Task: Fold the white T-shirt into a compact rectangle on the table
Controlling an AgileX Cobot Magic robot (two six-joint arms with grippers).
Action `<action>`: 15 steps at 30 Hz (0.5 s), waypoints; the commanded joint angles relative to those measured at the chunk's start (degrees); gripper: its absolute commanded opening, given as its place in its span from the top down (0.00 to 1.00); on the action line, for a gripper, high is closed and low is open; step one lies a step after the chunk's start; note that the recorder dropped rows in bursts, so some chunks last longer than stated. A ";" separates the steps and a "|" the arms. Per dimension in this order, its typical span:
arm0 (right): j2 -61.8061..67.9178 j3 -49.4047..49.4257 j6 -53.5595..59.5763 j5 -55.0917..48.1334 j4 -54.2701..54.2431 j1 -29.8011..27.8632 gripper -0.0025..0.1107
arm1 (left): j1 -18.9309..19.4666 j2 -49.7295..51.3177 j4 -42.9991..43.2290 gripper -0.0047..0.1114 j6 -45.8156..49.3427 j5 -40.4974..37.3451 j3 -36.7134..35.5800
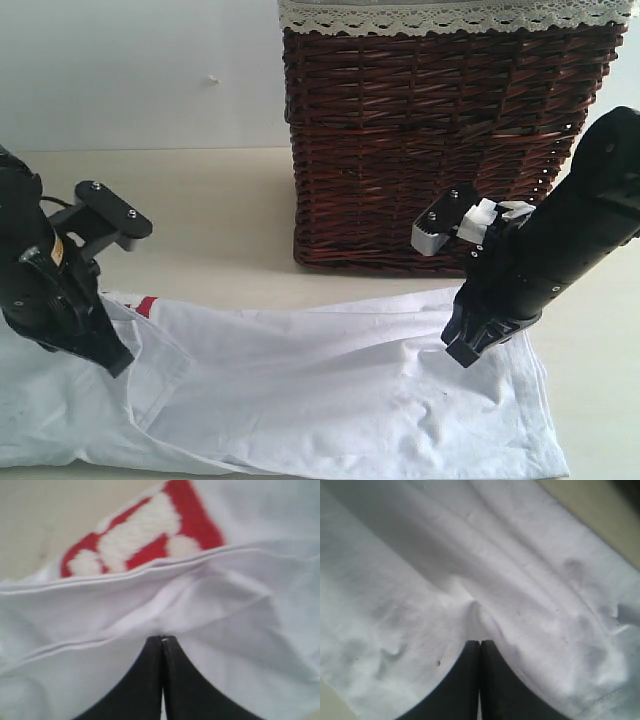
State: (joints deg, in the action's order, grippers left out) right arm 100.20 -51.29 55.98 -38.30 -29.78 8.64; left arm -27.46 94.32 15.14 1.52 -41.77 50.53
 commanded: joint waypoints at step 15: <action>0.13 0.07 0.36 -0.98 -0.28 -0.28 0.98 | 2.36 3.22 -21.24 0.94 17.14 11.92 -5.91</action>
State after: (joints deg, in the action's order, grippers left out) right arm 100.20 -51.29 55.98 -39.01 -29.88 8.64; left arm -26.52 100.13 -7.53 18.02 -29.30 44.89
